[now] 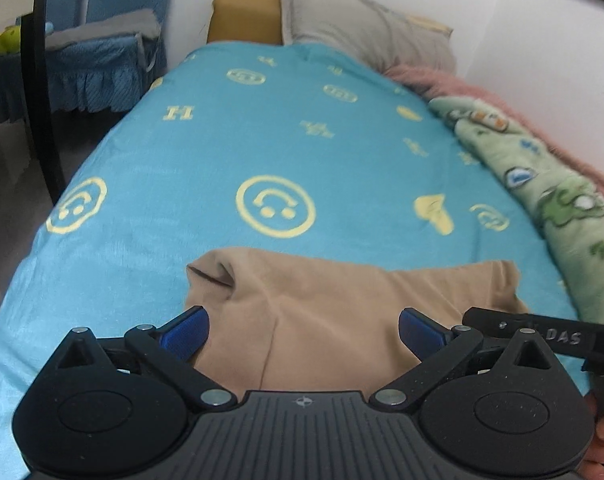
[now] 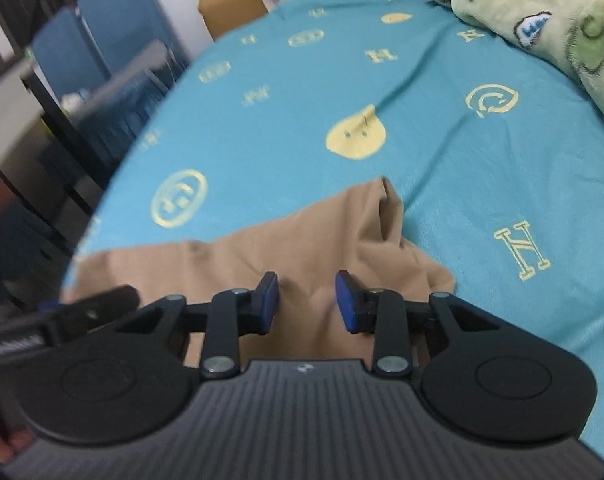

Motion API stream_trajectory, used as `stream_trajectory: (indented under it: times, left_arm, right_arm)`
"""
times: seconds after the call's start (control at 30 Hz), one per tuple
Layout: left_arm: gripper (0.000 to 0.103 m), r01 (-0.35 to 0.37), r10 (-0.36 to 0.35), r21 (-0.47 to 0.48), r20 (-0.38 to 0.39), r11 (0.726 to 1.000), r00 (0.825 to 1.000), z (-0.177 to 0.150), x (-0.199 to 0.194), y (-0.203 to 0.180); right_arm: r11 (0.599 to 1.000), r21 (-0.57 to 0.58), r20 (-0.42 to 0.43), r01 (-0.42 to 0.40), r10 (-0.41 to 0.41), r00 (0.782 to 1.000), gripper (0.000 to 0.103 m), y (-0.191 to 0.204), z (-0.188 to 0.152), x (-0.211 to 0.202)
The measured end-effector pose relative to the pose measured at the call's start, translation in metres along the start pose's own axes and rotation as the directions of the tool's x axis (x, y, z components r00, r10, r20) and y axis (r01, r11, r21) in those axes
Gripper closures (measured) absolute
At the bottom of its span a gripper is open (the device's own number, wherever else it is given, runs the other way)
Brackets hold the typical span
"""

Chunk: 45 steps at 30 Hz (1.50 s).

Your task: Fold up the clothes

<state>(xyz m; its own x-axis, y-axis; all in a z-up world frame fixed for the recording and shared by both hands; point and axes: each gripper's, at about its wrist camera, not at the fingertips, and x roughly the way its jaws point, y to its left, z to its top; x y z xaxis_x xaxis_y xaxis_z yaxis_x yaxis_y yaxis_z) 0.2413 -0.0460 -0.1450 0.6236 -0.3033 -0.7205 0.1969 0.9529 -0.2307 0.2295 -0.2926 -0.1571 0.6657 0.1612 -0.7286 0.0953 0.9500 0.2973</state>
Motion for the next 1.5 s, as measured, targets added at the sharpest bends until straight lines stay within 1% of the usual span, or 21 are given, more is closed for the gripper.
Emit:
stream_trajectory:
  times: [0.07, 0.2, 0.33, 0.43, 0.53, 0.67, 0.73, 0.8, 0.9, 0.97, 1.07, 1.13, 1.17, 1.2, 1.23, 1.27, 1.3, 1.37, 1.43, 1.5]
  left_arm:
    - [0.001, -0.010, 0.010, 0.013, -0.010, 1.000, 1.000, -0.001, 0.007, 0.000]
    - [0.001, -0.017, 0.017, 0.042, 0.000, 0.999, 1.000, -0.003, 0.002, -0.007]
    - [0.001, 0.003, -0.003, 0.041, 0.015, 0.999, 1.000, -0.009, -0.023, -0.010]
    - [0.001, 0.002, -0.003, 0.031, 0.013, 1.000, 1.000, -0.017, -0.045, -0.016]
    - [0.001, 0.028, -0.028, 0.030, 0.007, 0.999, 1.000, -0.025, -0.068, -0.019]
    - [0.001, 0.037, -0.037, 0.034, 0.000, 0.999, 0.999, -0.040, -0.086, -0.023]
    - [0.001, 0.028, -0.027, 0.026, -0.022, 0.999, 0.999, -0.048, -0.084, -0.025]
    - [0.001, 0.000, 0.002, 0.035, -0.055, 0.999, 0.998, -0.053, -0.076, -0.028]
    - [0.001, -0.036, 0.041, 0.053, -0.099, 0.998, 0.994, -0.061, -0.063, -0.031]
    - [0.001, -0.045, 0.051, 0.057, -0.099, 0.997, 0.994, -0.064, -0.062, -0.032]
    - [0.002, -0.038, 0.039, 0.008, -0.100, 0.999, 0.994, -0.068, -0.074, -0.026]
    - [0.003, 0.006, -0.012, -0.062, -0.095, 0.998, 0.995, -0.069, -0.088, -0.020]
    - [0.003, 0.057, -0.069, -0.122, -0.090, 0.991, 0.994, -0.070, -0.096, -0.013]
    - [0.003, 0.110, -0.128, -0.197, -0.078, 0.974, 0.989, -0.071, -0.103, -0.003]
    - [0.003, 0.162, -0.186, -0.273, -0.061, 0.948, 0.981, -0.072, -0.109, 0.007]
    - [0.003, 0.213, -0.241, -0.346, -0.039, 0.914, 0.970, -0.074, -0.116, 0.017]
    - [0.003, 0.249, -0.283, -0.402, -0.026, 0.881, 0.959, -0.076, -0.119, 0.026]
    - [0.003, 0.283, -0.340, -0.490, -0.029, 0.824, 0.940, -0.079, -0.116, 0.038]
    - [0.003, 0.282, -0.376, -0.564, -0.057, 0.776, 0.925, -0.083, -0.104, 0.048]
    - [0.003, 0.261, -0.403, -0.625, -0.093, 0.736, 0.911, -0.089, -0.085, 0.051]
  right_arm:
    - [1.000, -0.017, 0.000, 0.003, -0.003, 1.000, 0.069, -0.001, -0.002, 0.005]
    - [1.000, -0.027, 0.002, 0.006, -0.006, 1.000, 0.068, 0.002, -0.004, -0.005]
    - [1.000, -0.010, -0.008, -0.019, 0.019, 1.000, 0.066, 0.003, -0.009, -0.027]
    - [0.998, -0.056, -0.010, -0.026, 0.025, 1.000, 0.066, 0.011, -0.018, -0.050]
    - [0.996, -0.086, 0.013, -0.030, 0.032, 0.999, 0.066, 0.018, -0.028, -0.074]
    - [0.996, -0.084, 0.008, -0.037, 0.038, 0.999, 0.066, 0.019, -0.044, -0.093]
    - [0.996, -0.086, -0.012, -0.022, 0.021, 1.000, 0.066, 0.019, -0.049, -0.091]
    - [0.997, -0.078, -0.045, -0.014, 0.010, 0.999, 0.067, 0.018, -0.052, -0.083]
    - [0.996, -0.084, -0.069, -0.006, 0.000, 0.998, 0.067, 0.017, -0.057, -0.075]
    - [0.997, -0.080, -0.073, -0.006, 0.000, 0.997, 0.067, 0.017, -0.057, -0.074]
    - [0.998, -0.066, -0.075, -0.010, 0.005, 0.997, 0.065, 0.016, -0.058, -0.075]
    - [0.998, -0.055, -0.078, -0.015, 0.011, 0.997, 0.065, 0.014, -0.057, -0.075]
    - [0.999, -0.047, -0.080, -0.018, 0.014, 0.997, 0.065, 0.013, -0.057, -0.075]
    - [0.999, -0.034, -0.081, -0.023, 0.020, 0.997, 0.065, 0.011, -0.057, -0.076]
    - [0.999, -0.019, -0.082, -0.028, 0.026, 0.996, 0.065, 0.009, -0.056, -0.076]
    - [0.999, -0.004, -0.083, -0.034, 0.033, 0.996, 0.065, 0.007, -0.055, -0.076]
    - [0.999, 0.011, -0.083, -0.039, 0.040, 0.996, 0.065, 0.005, -0.055, -0.077]
    - [0.998, 0.046, -0.084, -0.050, 0.053, 0.995, 0.065, 0.001, -0.054, -0.077]
    - [0.996, 0.076, -0.086, -0.055, 0.061, 0.994, 0.067, -0.003, -0.054, -0.077]
    - [0.994, 0.095, -0.086, -0.062, 0.070, 0.994, 0.067, -0.006, -0.054, -0.078]
